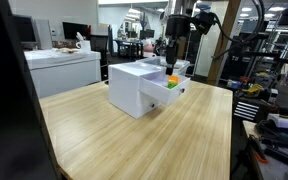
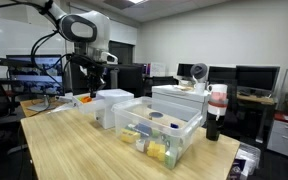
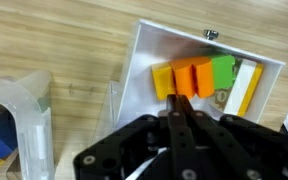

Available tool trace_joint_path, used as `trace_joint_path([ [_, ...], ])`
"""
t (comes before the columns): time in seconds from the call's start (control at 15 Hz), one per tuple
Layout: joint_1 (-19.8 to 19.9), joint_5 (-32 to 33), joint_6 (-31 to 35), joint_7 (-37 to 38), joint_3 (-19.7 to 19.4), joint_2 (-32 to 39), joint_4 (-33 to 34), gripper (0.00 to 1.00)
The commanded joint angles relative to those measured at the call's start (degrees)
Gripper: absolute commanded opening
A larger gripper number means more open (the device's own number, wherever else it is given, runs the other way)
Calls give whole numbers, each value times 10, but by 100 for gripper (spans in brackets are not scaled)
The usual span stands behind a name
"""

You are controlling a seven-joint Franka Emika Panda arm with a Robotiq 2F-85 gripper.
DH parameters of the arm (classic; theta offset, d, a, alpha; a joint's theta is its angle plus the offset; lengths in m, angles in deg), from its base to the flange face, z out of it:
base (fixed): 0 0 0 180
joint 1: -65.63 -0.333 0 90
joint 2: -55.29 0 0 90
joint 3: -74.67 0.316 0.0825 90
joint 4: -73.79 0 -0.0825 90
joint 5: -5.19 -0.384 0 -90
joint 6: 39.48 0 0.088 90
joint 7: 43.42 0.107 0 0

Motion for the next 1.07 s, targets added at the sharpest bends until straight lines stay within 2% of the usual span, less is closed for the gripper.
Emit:
trace_joint_path([
  [0.0,2,13,14,22,8,-8,-9,6],
  [0.67,5,23,-34,73,10,-11,-2,6],
  [1.0,1,-2,-49,58,8,-33,-4,6],
])
